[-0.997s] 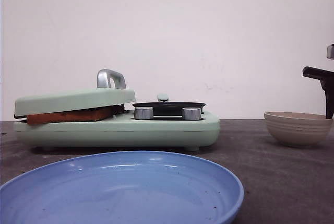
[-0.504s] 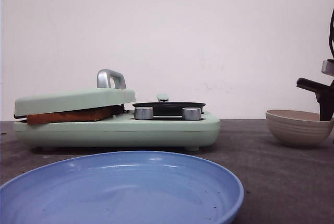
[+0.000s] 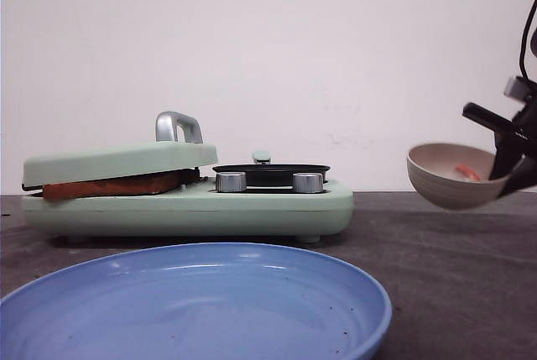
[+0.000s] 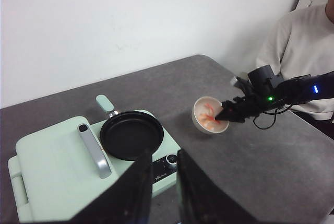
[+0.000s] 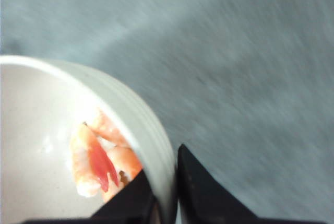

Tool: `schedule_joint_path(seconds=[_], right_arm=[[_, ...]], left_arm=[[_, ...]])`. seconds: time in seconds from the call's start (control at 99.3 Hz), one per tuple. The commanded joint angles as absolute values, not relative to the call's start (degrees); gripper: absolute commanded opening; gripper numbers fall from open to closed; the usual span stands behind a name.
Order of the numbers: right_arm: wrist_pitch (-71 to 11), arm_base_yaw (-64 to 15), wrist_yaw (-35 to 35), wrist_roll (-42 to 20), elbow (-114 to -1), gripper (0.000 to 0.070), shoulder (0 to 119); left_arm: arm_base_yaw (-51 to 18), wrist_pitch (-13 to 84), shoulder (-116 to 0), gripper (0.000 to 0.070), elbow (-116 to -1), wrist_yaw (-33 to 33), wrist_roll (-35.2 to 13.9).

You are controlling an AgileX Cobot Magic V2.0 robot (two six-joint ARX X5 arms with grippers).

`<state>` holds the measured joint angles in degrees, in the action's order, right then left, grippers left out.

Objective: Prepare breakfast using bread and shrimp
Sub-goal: 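Lift the shrimp bowl with the right gripper over the round pan, then tilt the bowl with the right gripper to pour shrimp into the pan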

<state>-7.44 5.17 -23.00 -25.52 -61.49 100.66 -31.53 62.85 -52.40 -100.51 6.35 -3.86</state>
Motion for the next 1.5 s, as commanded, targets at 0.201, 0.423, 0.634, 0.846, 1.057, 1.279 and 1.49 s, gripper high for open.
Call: schedule_joint_path(seconds=[0.201,0.423,0.634,0.846,1.057,1.279,1.49], right_arm=[[-1.89,-6.22,-23.77,-21.52,-66.59,0.0002,98.19],[1.10,-16.49,-15.38,-15.57,-70.63,0.0002,98.19],[6.63,-22.22,-7.66,-10.68,-73.47,0.0003,99.07],[11.92,-24.58,-2.13,-4.38,-74.11,0.0002,100.75],[14.57,-25.04,3.62,4.62,-74.11,0.0002,102.08],[20.49,-26.00,8.10,11.66,-74.11,0.0003,103.31],[24.69,-27.99,11.20,19.38,-74.11,0.0002,103.94]], left_arm=[[-31.90,61.69,-52.53,0.0000,-101.38,5.78,-4.05],[-31.90,61.73,-52.53,0.0000,-101.38,5.76,-3.97],[-31.90,61.95,-52.36,0.0000,-101.38,5.78,-4.12],[-31.90,62.13,-52.36,0.0000,-101.38,5.80,-4.14],[-31.90,62.19,-52.34,0.0000,-101.38,5.80,-5.26],[-31.90,62.24,-51.70,0.0000,-101.38,5.82,-5.65],[-31.90,62.22,-50.98,0.0000,-101.38,5.80,-5.61]])
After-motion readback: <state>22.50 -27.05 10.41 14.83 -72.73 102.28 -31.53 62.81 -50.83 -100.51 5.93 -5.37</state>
